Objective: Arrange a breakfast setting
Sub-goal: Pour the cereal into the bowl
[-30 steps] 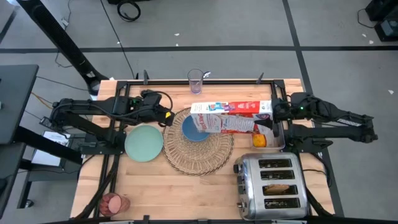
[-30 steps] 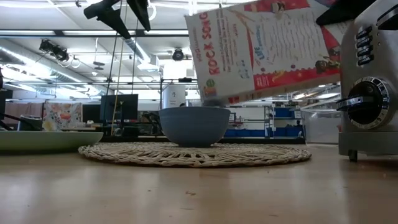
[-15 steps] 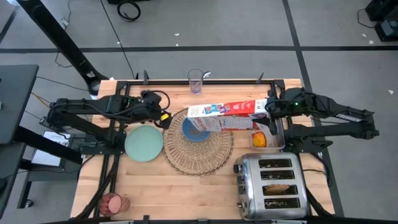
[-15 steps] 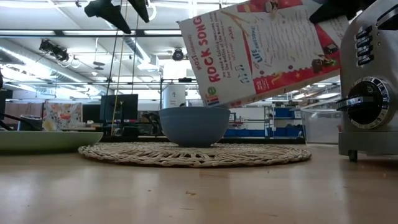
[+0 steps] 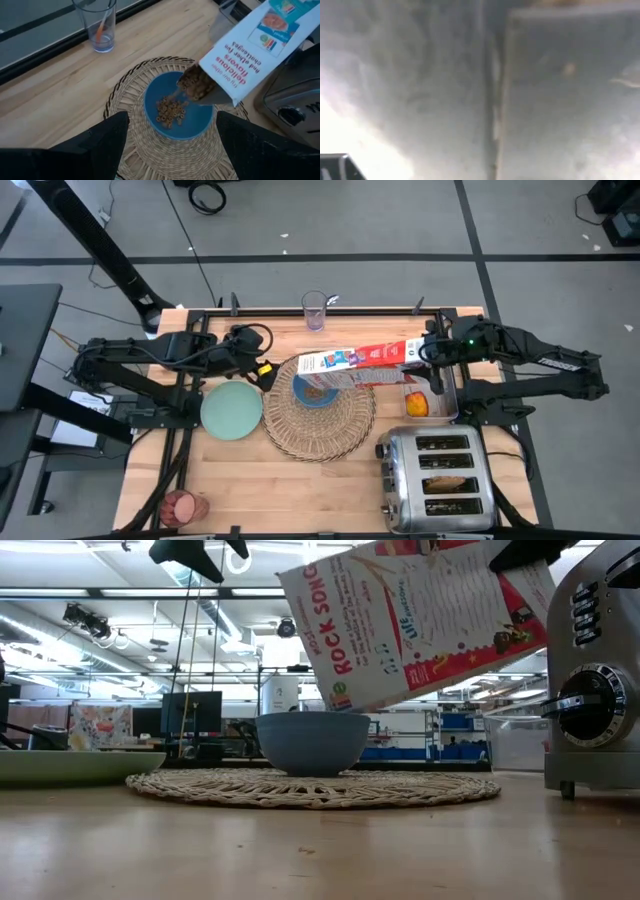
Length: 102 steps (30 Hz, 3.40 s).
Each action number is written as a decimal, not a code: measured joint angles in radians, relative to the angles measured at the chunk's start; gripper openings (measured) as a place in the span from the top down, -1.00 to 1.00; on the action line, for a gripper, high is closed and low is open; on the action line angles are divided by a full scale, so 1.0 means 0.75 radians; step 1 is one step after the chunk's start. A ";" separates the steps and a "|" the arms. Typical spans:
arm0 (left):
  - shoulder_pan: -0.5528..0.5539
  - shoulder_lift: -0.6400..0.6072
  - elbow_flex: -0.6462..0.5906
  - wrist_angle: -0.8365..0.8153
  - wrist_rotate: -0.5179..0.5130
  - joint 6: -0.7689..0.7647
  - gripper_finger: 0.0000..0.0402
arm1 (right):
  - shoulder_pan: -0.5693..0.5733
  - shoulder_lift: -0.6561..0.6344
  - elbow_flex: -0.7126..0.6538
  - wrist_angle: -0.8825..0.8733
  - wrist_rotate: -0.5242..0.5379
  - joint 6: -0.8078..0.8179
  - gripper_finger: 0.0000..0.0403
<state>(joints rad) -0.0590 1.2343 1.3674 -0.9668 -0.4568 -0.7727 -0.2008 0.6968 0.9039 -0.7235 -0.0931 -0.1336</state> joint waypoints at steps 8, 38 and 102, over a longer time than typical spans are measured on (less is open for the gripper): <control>0.000 0.000 0.000 -0.001 0.000 -0.001 -0.55 | 0.002 0.005 -0.001 0.010 -0.012 -0.018 -0.18; 0.000 0.000 0.000 0.008 -0.001 -0.037 -0.55 | 0.002 0.198 0.183 -0.076 -0.001 -0.142 -0.17; -0.003 -0.104 0.000 0.070 0.007 -0.036 -0.55 | -0.032 0.141 0.184 -0.183 -0.091 0.000 -0.17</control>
<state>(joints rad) -0.0611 1.1564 1.3674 -0.9143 -0.4516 -0.7998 -0.2249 0.8028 1.0416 -0.8606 -0.1617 -0.1337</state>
